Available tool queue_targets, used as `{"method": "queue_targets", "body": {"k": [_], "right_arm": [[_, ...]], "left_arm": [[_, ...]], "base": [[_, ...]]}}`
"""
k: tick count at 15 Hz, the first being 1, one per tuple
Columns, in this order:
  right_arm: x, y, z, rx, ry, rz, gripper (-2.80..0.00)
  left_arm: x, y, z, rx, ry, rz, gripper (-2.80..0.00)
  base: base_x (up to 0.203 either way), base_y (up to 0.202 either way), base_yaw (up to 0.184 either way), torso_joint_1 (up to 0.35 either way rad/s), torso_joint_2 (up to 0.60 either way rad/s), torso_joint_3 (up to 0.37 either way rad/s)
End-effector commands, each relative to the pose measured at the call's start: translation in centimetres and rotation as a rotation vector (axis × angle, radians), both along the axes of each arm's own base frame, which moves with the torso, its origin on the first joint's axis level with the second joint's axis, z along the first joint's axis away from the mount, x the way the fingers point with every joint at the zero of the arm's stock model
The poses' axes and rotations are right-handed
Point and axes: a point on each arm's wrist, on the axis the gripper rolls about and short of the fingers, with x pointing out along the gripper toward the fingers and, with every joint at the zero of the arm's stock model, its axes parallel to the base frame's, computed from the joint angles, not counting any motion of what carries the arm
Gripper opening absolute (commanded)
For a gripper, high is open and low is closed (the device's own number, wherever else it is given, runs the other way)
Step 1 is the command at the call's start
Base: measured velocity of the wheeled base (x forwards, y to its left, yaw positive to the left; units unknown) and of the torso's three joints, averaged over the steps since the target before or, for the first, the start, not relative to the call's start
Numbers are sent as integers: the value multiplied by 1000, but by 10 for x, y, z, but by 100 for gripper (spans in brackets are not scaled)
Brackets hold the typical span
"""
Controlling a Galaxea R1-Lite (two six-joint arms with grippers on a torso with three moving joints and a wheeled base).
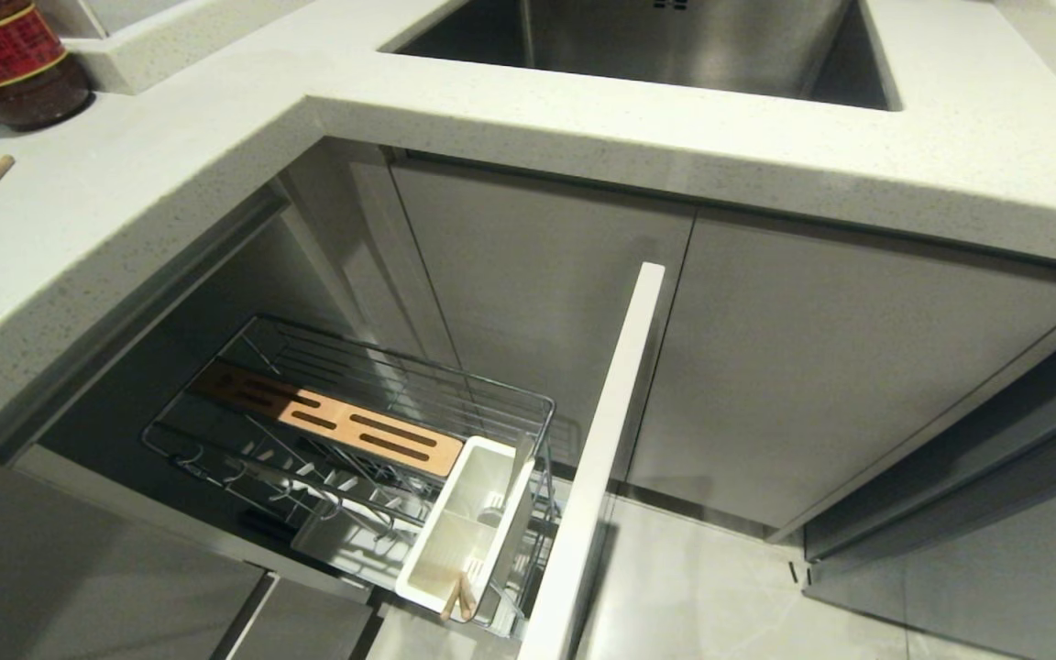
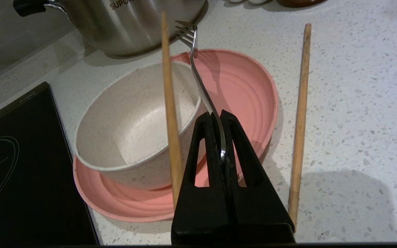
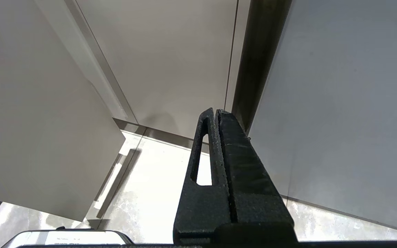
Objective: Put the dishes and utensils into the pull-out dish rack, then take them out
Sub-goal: Take the fork out of the cupboard
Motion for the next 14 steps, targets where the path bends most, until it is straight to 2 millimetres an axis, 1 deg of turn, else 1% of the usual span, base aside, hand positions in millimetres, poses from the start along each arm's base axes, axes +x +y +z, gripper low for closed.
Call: {"method": "queue_targets", "body": {"k": [1,3,5,11,14], "right_arm": [[2,0,-7,0,26,0,-280],[2,0,-7,0,26,0,-280],[2,0,-7,0,26,0,-280],[2,0,-7,0,26,0,-280],[2,0,-7,0,26,0,-280]], "left_arm": [[-1,0,3,4,-14,-1,-280],[-2,-1,10,13,-67,-6,-280],[-1,-1,10,11,-64,-10,-280],[6,-1,0,-37,-16,-44,-280],[10,-2,-6,-76,23,-126,-280]], "base": [[0,0,0,0,0,0],[0,0,0,0,0,0],[0,0,0,0,0,0],[0,0,0,0,0,0],[0,0,0,0,0,0]]}}
